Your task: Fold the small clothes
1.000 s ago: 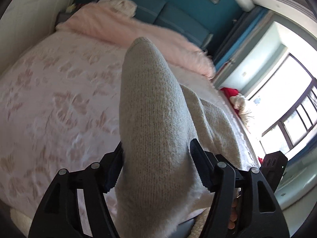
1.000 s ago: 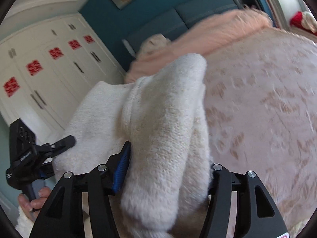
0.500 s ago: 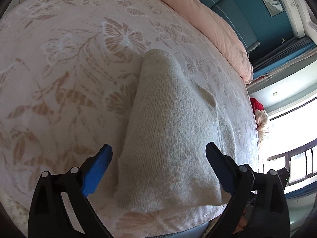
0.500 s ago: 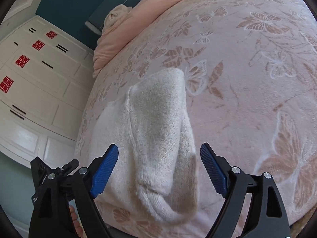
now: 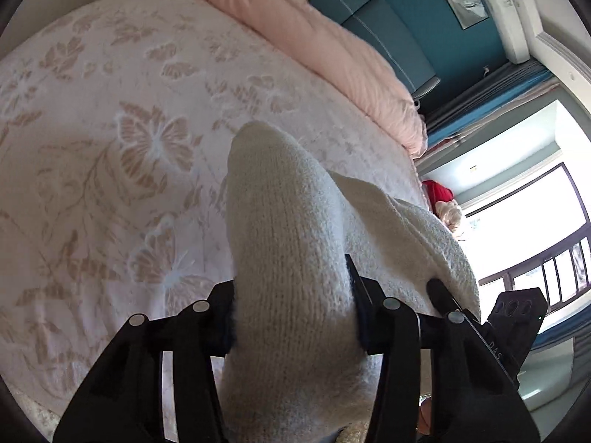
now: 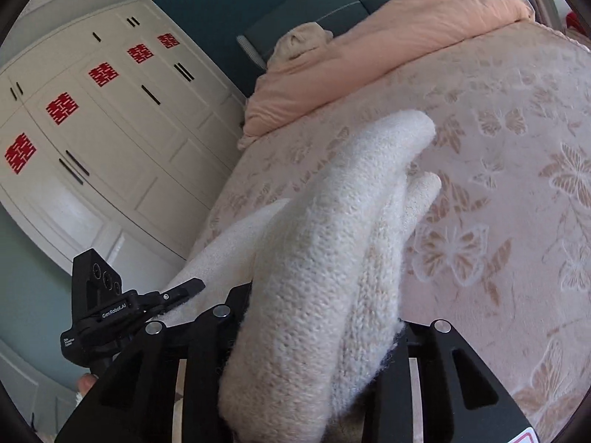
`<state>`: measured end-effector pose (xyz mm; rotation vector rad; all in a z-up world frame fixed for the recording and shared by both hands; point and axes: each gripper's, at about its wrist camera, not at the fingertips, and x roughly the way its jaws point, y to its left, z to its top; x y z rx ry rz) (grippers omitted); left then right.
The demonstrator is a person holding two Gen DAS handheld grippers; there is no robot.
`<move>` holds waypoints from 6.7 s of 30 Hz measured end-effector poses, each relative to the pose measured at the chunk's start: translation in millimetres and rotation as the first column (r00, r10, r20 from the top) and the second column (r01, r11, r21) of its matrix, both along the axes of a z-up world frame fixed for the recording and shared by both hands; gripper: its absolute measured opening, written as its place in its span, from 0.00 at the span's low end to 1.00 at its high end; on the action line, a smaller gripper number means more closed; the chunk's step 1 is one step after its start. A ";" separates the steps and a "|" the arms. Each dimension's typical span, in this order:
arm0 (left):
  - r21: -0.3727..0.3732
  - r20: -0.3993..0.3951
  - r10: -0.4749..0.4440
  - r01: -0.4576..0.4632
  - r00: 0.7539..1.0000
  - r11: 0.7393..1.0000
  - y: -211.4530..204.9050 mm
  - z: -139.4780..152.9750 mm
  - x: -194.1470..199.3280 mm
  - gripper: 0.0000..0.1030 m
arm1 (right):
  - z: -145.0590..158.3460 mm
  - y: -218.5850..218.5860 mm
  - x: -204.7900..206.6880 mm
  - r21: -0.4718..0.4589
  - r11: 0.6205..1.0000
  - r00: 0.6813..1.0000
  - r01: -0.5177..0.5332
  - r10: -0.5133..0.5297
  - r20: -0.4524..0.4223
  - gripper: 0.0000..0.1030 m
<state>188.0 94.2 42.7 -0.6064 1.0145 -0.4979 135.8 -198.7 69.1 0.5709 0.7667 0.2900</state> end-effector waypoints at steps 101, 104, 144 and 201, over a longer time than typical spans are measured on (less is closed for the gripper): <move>0.662 -0.032 0.018 0.008 0.999 0.749 -54.0 -68.4 -79.6 0.74 | -121.9 -24.8 -47.6 -0.274 0.946 0.925 0.173 -0.251 -0.285 0.57; 0.588 -0.047 0.050 -0.013 0.998 0.809 -47.5 -62.4 -62.8 0.77 | -125.6 -24.5 -15.1 -0.234 0.962 0.933 0.138 -0.206 -0.296 0.55; 0.379 -0.152 -0.066 0.120 0.986 0.917 -64.0 -133.2 -38.6 0.34 | -153.7 -37.1 -37.1 -0.186 0.981 0.927 0.060 -0.124 -0.355 0.42; 0.667 0.320 -0.022 -0.209 0.947 0.715 -79.8 -31.3 -216.7 0.91 | -58.6 61.8 -215.8 -0.597 0.760 0.944 0.257 -0.329 -0.013 0.63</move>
